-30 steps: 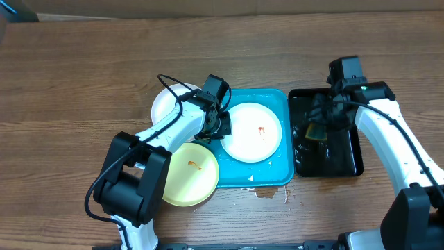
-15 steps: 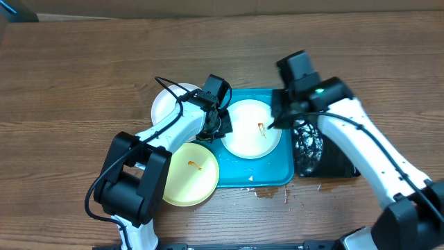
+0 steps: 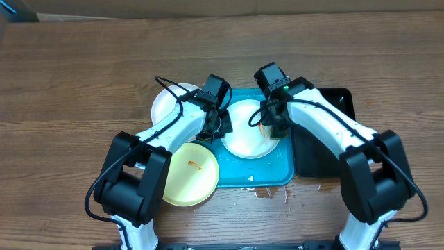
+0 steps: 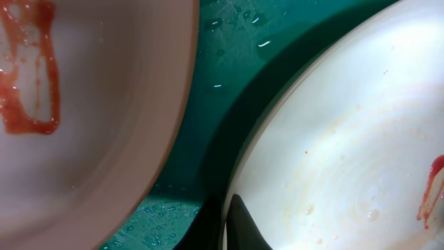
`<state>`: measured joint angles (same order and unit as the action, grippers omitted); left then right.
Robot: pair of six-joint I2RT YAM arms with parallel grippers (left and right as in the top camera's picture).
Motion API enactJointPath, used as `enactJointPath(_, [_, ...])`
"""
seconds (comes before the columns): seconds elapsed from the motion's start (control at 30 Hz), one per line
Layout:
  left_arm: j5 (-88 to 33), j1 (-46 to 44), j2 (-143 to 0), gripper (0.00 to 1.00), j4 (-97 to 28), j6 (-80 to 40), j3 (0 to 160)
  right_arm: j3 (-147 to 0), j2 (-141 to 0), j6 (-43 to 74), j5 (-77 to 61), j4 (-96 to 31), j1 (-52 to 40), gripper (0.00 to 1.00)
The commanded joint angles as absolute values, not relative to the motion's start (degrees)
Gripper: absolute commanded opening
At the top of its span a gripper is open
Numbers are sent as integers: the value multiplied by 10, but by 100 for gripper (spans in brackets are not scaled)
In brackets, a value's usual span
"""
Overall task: Clean dirty plates on tray and stack at the side
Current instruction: 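Scrub the white plate surface with the sponge in the right gripper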
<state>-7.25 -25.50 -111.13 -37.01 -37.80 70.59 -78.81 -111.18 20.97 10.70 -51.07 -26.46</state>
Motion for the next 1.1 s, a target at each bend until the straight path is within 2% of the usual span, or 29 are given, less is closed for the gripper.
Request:
enactJointPath(0.0, [-39,-254,-1121,4,-373,-389,700,-799,-1127,215,102,-508,-266,4])
enactJointPath(0.33, [-39,-254,-1121,4,-373,-389,700,-798,-1170,213,1,-507,-266,4])
enactJointPath(0.67, [-39,-254,-1121,4,-373,-389,700,-798,-1190,227,-4,-510,-266,4])
enactJointPath(1.07, [-39,-254,-1121,4,-373,-389,700,-798,-1203,228,-87,-495,-266,4])
